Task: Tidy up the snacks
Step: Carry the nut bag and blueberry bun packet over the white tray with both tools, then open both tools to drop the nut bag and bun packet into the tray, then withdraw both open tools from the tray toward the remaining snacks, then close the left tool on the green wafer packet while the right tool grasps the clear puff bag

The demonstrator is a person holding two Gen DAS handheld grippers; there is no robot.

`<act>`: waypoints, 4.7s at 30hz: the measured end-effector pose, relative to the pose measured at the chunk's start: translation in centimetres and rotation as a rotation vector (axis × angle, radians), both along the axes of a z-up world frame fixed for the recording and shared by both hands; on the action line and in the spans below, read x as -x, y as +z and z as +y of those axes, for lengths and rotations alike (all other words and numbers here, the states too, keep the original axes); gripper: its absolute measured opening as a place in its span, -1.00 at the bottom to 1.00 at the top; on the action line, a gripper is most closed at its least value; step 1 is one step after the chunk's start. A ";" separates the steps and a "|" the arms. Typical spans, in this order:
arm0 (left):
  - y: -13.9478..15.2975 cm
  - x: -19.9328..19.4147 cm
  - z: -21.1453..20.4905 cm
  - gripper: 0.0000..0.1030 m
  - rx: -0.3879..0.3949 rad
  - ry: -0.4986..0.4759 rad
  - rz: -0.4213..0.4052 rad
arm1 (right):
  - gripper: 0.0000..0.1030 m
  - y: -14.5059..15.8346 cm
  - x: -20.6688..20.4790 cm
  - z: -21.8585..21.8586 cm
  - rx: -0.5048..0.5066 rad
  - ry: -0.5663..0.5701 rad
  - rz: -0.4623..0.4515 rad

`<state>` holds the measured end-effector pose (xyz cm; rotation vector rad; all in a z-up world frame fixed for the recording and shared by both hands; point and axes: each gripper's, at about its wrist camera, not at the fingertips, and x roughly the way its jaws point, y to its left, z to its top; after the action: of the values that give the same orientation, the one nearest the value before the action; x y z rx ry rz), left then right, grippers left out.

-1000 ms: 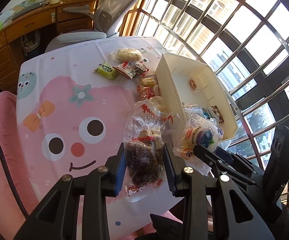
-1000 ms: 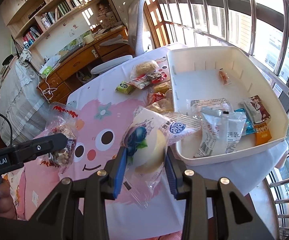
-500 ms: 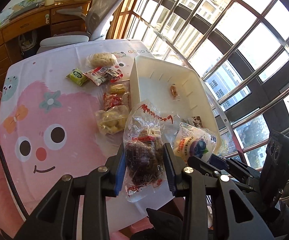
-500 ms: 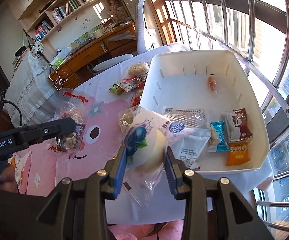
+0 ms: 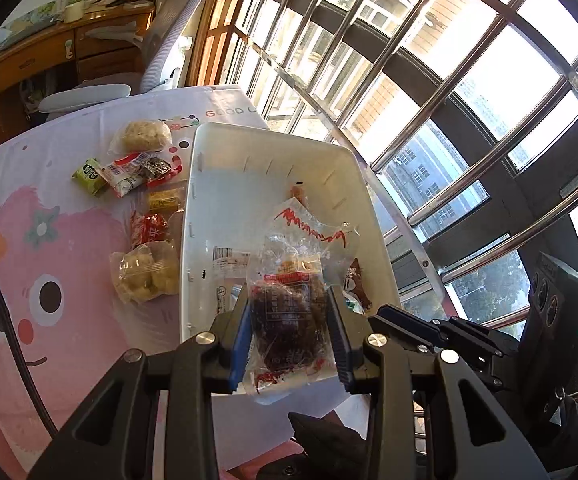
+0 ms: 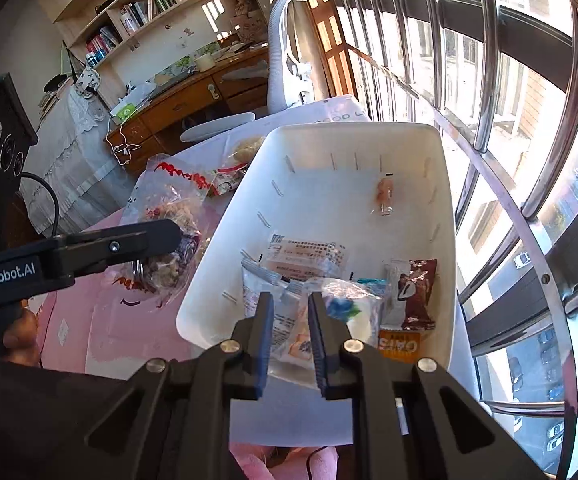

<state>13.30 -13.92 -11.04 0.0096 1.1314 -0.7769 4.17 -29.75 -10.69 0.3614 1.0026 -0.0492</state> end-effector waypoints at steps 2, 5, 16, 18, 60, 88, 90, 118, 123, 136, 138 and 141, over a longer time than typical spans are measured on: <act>-0.1 -0.1 -0.9 -0.35 0.003 0.007 0.001 | -0.65 -0.1 -0.2 -0.8 0.004 0.010 0.003; -0.3 -0.3 -1.8 -0.34 0.004 0.009 0.006 | -0.65 -0.2 -0.7 -1.5 0.010 0.025 0.011; -1.2 -0.6 -4.0 -0.06 -0.052 0.001 0.018 | -0.65 -0.6 -1.2 -2.7 0.022 0.044 0.034; -1.4 -0.6 -3.8 -0.01 -0.058 0.008 0.022 | -0.65 -0.7 -1.3 -2.6 0.016 0.048 0.038; -1.4 -3.3 19.0 0.45 -0.194 0.047 0.024 | 0.16 -0.4 -3.8 15.8 0.013 -0.040 0.113; -0.3 -17.5 25.1 0.52 -0.222 0.107 -0.020 | 0.26 -4.2 -10.2 16.6 -0.400 -0.724 0.358; -0.3 -18.8 24.5 0.52 -0.224 0.104 -0.028 | 0.28 -4.5 -10.9 16.3 -0.409 -0.774 0.355; -12.8 -29.6 11.0 0.59 -0.243 -0.169 -0.025 | 0.33 -12.6 -15.4 13.8 -0.261 -1.175 0.404; -15.0 -30.1 9.2 0.58 -0.240 -0.212 -0.069 | 0.33 -13.1 -15.8 13.3 -0.236 -1.175 0.389; -18.5 -31.6 7.0 0.58 -0.280 -0.235 -0.071 | 0.33 -15.0 -18.6 11.9 -0.184 -1.137 0.428; -18.7 -31.7 6.8 0.58 -0.276 -0.233 -0.073 | 0.33 -15.3 -18.8 11.7 -0.183 -1.132 0.442; -18.7 -31.8 6.4 0.58 -0.273 -0.234 -0.084 | 0.33 -15.7 -19.5 11.3 -0.181 -1.121 0.465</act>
<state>45.08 -7.53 -29.72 0.4062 1.1614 -0.8146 23.70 -18.41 -26.36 1.0790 1.1488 -1.0994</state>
